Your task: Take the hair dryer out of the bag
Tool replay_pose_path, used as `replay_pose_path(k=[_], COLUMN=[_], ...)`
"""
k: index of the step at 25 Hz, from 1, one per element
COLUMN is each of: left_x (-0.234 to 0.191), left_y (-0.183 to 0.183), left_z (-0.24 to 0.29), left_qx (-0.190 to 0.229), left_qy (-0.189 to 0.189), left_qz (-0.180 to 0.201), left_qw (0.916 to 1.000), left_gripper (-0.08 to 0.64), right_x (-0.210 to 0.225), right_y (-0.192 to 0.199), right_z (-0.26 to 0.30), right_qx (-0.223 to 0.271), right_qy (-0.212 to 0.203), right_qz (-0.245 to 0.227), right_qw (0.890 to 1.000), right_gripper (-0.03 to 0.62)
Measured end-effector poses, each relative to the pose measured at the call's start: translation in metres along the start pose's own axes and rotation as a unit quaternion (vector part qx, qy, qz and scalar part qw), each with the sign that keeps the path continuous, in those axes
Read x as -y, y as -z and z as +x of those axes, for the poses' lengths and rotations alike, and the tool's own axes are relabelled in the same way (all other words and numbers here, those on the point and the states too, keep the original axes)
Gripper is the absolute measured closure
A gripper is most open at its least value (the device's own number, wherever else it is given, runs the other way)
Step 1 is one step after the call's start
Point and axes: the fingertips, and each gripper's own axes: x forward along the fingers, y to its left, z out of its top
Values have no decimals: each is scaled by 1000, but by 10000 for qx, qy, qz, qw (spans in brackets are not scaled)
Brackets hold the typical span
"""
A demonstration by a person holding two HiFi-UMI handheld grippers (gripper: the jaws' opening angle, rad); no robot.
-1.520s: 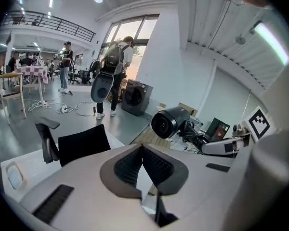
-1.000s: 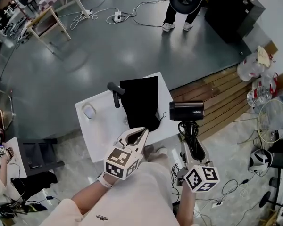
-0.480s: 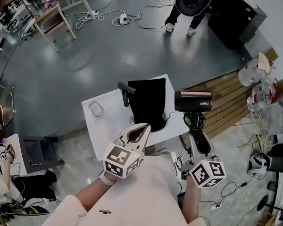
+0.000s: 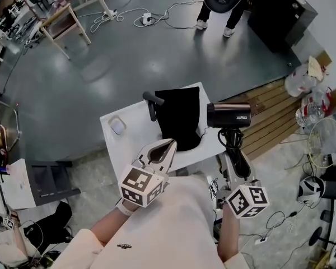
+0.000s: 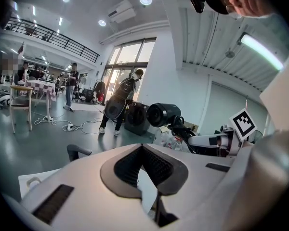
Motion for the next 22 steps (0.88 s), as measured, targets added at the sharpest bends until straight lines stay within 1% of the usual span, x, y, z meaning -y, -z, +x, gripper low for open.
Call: replay_pose_path(k=[13, 17, 22], left_x=[9, 10, 13], left_y=[-2, -1, 1], left_z=[3, 1, 2], left_qx=[24, -8, -14], left_qy=[67, 60, 70], left_qz=[-10, 3, 20], left_qw=[10000, 10000, 10000], left_gripper=[552, 552, 554], right_x=[3, 1, -3], right_y=[-4, -4, -6], right_z=[-7, -11, -13], right_qx=[30, 77, 80], right_qy=[-11, -112, -257], right_qz=[-29, 69, -36], right_qw=[10000, 9999, 9996], right_gripper=[385, 385, 385])
